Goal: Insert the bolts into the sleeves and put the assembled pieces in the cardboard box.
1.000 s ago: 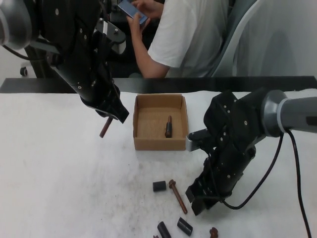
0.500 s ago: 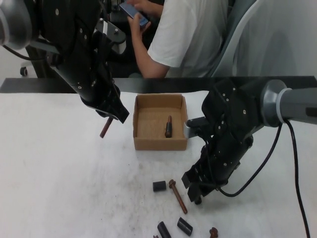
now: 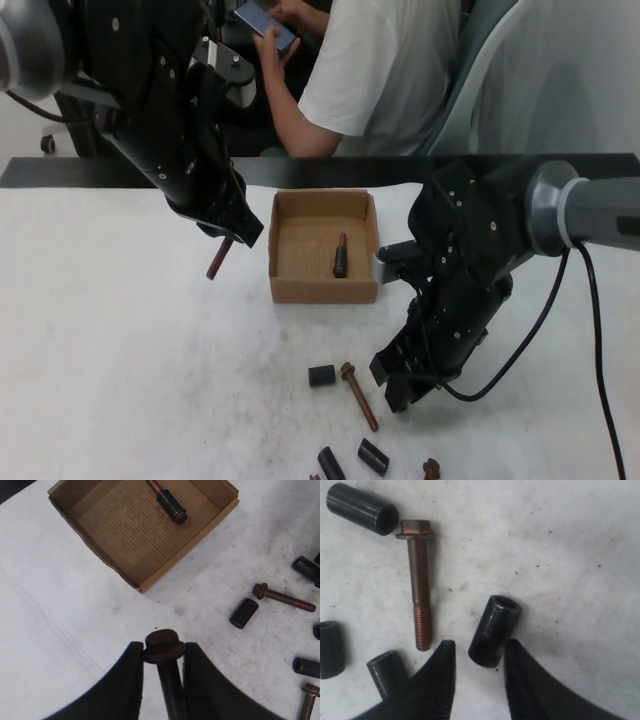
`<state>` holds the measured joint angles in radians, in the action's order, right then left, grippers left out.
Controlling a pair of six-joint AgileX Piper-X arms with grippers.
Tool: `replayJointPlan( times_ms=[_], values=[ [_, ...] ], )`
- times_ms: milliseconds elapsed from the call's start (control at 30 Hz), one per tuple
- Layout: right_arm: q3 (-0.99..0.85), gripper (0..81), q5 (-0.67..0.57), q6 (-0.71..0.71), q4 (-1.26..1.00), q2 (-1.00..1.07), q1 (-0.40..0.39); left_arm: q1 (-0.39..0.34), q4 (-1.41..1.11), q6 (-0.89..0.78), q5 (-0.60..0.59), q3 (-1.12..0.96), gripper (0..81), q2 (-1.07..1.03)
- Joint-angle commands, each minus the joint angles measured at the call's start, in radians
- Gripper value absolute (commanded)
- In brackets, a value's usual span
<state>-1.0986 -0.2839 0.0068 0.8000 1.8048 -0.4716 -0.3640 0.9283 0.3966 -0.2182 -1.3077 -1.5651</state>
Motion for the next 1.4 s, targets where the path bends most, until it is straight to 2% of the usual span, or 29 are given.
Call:
replayJointPlan(
  times_ms=[0, 700, 800, 933, 1133, 1367],
  values=[
    [-0.009, 26.9, -0.006, -0.015, 0.001, 0.000, 0.005, 0.003, 0.003, -0.009, -0.005, -0.010, 0.0, 0.018],
    [0.011, 26.7, -0.032, 0.001, -0.032, 0.040, 0.005, 0.003, 0.003, -0.009, -0.005, -0.010, 0.0, 0.018],
    [0.011, 19.6, -0.029, 0.001, -0.039, 0.040, 0.005, 0.003, 0.003, -0.009, -0.005, -0.010, 0.0, 0.018],
    [0.011, 0.2, -0.029, -0.007, -0.053, 0.040, 0.003, 0.003, 0.003, -0.009, -0.005, -0.010, 0.0, 0.018],
    [0.011, 0.8, -0.027, -0.007, -0.060, 0.040, 0.003, 0.003, 0.003, -0.009, -0.005, -0.010, 0.0, 0.018],
    [0.007, 0.8, -0.051, -0.116, -0.048, -0.024, 0.006, 0.003, 0.003, -0.012, -0.008, -0.010, 0.0, 0.025]
  ],
)
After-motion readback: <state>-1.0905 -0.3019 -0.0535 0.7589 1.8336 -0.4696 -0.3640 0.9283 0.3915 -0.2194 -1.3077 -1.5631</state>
